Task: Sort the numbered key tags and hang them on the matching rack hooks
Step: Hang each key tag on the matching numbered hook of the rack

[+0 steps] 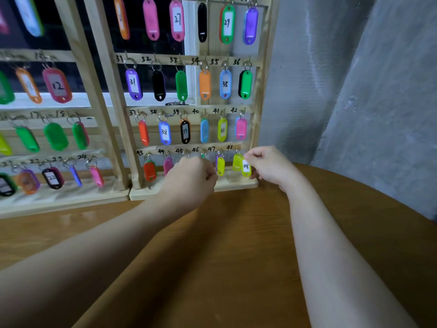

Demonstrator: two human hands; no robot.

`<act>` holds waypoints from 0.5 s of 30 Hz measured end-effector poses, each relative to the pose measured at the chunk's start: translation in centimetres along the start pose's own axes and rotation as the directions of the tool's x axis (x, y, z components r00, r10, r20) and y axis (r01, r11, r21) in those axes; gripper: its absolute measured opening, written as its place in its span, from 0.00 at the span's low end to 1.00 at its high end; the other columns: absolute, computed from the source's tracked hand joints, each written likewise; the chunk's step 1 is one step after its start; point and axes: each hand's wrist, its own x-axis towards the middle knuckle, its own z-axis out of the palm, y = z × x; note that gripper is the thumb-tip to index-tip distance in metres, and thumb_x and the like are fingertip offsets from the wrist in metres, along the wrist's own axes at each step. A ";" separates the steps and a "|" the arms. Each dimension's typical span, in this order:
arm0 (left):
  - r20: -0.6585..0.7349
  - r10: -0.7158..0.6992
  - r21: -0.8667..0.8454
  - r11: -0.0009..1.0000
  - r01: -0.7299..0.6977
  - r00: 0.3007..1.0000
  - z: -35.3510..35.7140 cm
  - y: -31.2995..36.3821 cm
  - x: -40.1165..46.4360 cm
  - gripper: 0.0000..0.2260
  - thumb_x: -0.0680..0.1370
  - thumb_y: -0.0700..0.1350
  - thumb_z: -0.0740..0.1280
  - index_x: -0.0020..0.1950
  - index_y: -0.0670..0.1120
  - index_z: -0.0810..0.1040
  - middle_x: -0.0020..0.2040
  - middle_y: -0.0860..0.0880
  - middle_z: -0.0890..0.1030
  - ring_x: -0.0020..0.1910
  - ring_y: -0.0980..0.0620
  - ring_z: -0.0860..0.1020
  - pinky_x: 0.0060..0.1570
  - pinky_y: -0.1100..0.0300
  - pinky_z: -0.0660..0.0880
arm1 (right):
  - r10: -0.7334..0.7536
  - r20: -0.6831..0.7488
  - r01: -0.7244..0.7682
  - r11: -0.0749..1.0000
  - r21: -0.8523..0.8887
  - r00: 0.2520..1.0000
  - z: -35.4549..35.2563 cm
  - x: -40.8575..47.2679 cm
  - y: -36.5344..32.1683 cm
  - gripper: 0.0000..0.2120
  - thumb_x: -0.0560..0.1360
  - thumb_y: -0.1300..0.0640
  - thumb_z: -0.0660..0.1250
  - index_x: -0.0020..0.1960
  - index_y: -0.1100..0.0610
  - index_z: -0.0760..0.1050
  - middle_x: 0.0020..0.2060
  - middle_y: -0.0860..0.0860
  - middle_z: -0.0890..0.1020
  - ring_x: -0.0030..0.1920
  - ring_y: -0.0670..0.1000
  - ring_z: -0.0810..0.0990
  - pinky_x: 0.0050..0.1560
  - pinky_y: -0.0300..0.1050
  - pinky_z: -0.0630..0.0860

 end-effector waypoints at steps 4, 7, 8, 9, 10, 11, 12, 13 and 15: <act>-0.003 -0.020 0.018 1.000 0.020 1.000 0.1 -1.4 -1.3 0.09 0.75 0.41 0.64 0.37 0.47 0.80 0.31 0.50 0.82 0.33 0.47 0.80 0.42 0.50 0.80 | 0.001 -0.002 0.000 1.000 0.009 1.000 -0.3 -0.3 -0.1 0.10 0.84 0.54 0.63 0.48 0.53 0.81 0.30 0.48 0.79 0.29 0.43 0.80 0.37 0.43 0.74; -0.032 -0.058 -0.025 0.998 0.057 0.998 0.2 -2.1 -2.2 0.08 0.76 0.43 0.66 0.38 0.49 0.81 0.32 0.53 0.83 0.32 0.50 0.80 0.39 0.52 0.80 | -0.039 -0.045 0.041 0.999 0.033 0.998 -1.1 -0.4 -0.9 0.11 0.84 0.56 0.61 0.52 0.58 0.81 0.30 0.49 0.77 0.24 0.39 0.76 0.31 0.37 0.71; -0.041 -0.068 -0.033 0.997 0.067 0.997 0.3 -2.3 -2.5 0.08 0.77 0.43 0.67 0.39 0.50 0.81 0.32 0.53 0.83 0.31 0.53 0.80 0.38 0.53 0.80 | -0.056 -0.046 0.058 0.998 0.041 0.997 -1.3 -0.4 -1.1 0.11 0.85 0.56 0.61 0.52 0.58 0.81 0.32 0.50 0.77 0.24 0.39 0.76 0.32 0.38 0.71; -0.044 -0.076 -0.041 0.996 0.074 0.996 0.5 -2.5 -2.7 0.08 0.77 0.43 0.67 0.39 0.50 0.81 0.32 0.54 0.83 0.29 0.56 0.79 0.37 0.55 0.79 | -0.069 -0.042 0.071 0.996 0.047 0.997 -1.3 -0.4 -1.2 0.11 0.85 0.56 0.61 0.52 0.57 0.81 0.33 0.51 0.78 0.25 0.39 0.76 0.33 0.40 0.72; -0.043 -0.081 -0.056 0.995 0.078 0.996 0.7 -2.7 -2.9 0.07 0.77 0.43 0.68 0.39 0.50 0.81 0.32 0.54 0.83 0.28 0.58 0.78 0.36 0.56 0.79 | -0.076 -0.034 0.077 0.996 0.049 0.997 -1.2 -0.3 -1.2 0.11 0.85 0.55 0.61 0.51 0.57 0.82 0.35 0.52 0.79 0.26 0.40 0.78 0.35 0.42 0.72; -0.040 -0.082 -0.079 0.994 0.079 0.996 0.9 -2.9 -3.0 0.07 0.77 0.43 0.68 0.39 0.50 0.80 0.32 0.55 0.83 0.27 0.59 0.78 0.36 0.56 0.79 | -0.075 -0.028 0.076 0.996 0.055 0.997 -1.0 -0.2 -1.3 0.11 0.84 0.55 0.61 0.50 0.55 0.82 0.36 0.53 0.79 0.27 0.41 0.79 0.36 0.45 0.72; -0.039 -0.081 -0.100 0.992 0.076 0.996 1.1 -3.0 -3.2 0.07 0.77 0.43 0.68 0.39 0.50 0.80 0.31 0.56 0.83 0.28 0.60 0.78 0.36 0.56 0.79 | -0.069 -0.028 0.070 0.996 0.057 0.997 -0.7 -0.1 -1.2 0.11 0.84 0.55 0.62 0.49 0.54 0.81 0.36 0.53 0.80 0.28 0.42 0.80 0.37 0.46 0.72; -0.044 -0.076 -0.112 0.991 0.071 0.996 1.3 -3.2 -3.3 0.07 0.77 0.44 0.68 0.39 0.51 0.80 0.31 0.57 0.82 0.29 0.61 0.78 0.37 0.57 0.79 | -0.060 -0.030 0.061 0.997 0.051 0.998 -0.4 -0.1 -1.2 0.11 0.84 0.54 0.62 0.48 0.52 0.81 0.34 0.52 0.80 0.29 0.43 0.81 0.37 0.46 0.72; -0.062 -0.065 -0.107 0.993 0.058 0.996 1.6 -3.6 -3.5 0.07 0.77 0.45 0.68 0.39 0.52 0.80 0.31 0.58 0.82 0.33 0.60 0.79 0.39 0.58 0.78 | -0.036 -0.015 0.036 0.999 0.017 0.999 0.1 -0.2 -0.9 0.10 0.84 0.54 0.62 0.48 0.51 0.81 0.32 0.49 0.79 0.31 0.44 0.81 0.37 0.44 0.73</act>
